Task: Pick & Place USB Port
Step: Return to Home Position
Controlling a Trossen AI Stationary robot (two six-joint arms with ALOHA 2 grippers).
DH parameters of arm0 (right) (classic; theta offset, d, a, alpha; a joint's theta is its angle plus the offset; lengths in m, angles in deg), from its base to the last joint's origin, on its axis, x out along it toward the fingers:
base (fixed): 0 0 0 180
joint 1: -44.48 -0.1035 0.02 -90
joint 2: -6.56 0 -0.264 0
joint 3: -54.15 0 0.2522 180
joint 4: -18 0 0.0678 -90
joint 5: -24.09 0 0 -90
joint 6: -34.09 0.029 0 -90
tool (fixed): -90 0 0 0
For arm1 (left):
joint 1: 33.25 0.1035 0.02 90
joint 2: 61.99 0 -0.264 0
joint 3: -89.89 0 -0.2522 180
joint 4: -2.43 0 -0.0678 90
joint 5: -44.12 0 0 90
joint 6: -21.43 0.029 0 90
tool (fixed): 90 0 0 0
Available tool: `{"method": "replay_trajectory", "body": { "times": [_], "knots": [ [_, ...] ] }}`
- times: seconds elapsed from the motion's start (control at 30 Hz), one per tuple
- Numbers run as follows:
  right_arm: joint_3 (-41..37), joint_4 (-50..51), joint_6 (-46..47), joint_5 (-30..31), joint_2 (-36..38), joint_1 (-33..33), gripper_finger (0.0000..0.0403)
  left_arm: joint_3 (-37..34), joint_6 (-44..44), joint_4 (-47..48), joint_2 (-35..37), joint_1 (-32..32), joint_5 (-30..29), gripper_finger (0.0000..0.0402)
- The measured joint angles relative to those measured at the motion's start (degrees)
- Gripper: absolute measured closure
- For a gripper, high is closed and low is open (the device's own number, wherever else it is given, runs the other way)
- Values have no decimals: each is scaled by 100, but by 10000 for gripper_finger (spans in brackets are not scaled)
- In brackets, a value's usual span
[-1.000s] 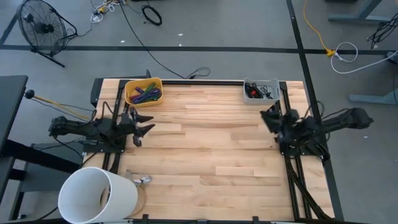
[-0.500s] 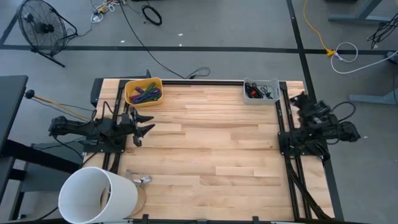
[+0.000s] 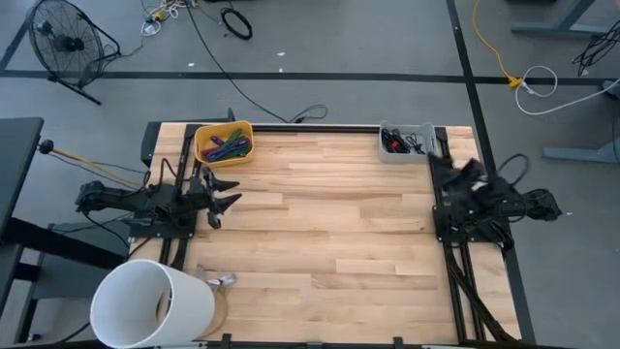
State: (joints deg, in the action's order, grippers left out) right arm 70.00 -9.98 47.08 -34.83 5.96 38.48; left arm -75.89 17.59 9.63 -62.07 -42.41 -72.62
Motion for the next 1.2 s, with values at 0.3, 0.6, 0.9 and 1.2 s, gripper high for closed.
{"method": "replay_trajectory", "body": {
  "times": [0.3, 0.6, 0.9, 1.2],
  "knots": [
    [-13, 3135, 0, -59, -22, 0, 289, 1, 0, -4, 0, 0, 0, 220],
    [-52, 3993, 2, -63, -407, -32, 289, 1, 0, -3, 4, 6, 2, 220],
    [-109, 2780, 2, -109, -935, -796, 289, 1, 0, -5, 4, 257, -1, 220],
    [-120, 3395, 3, -229, -983, -1817, 289, 1, 0, -2, 4, 365, 0, 220]
  ]
}}
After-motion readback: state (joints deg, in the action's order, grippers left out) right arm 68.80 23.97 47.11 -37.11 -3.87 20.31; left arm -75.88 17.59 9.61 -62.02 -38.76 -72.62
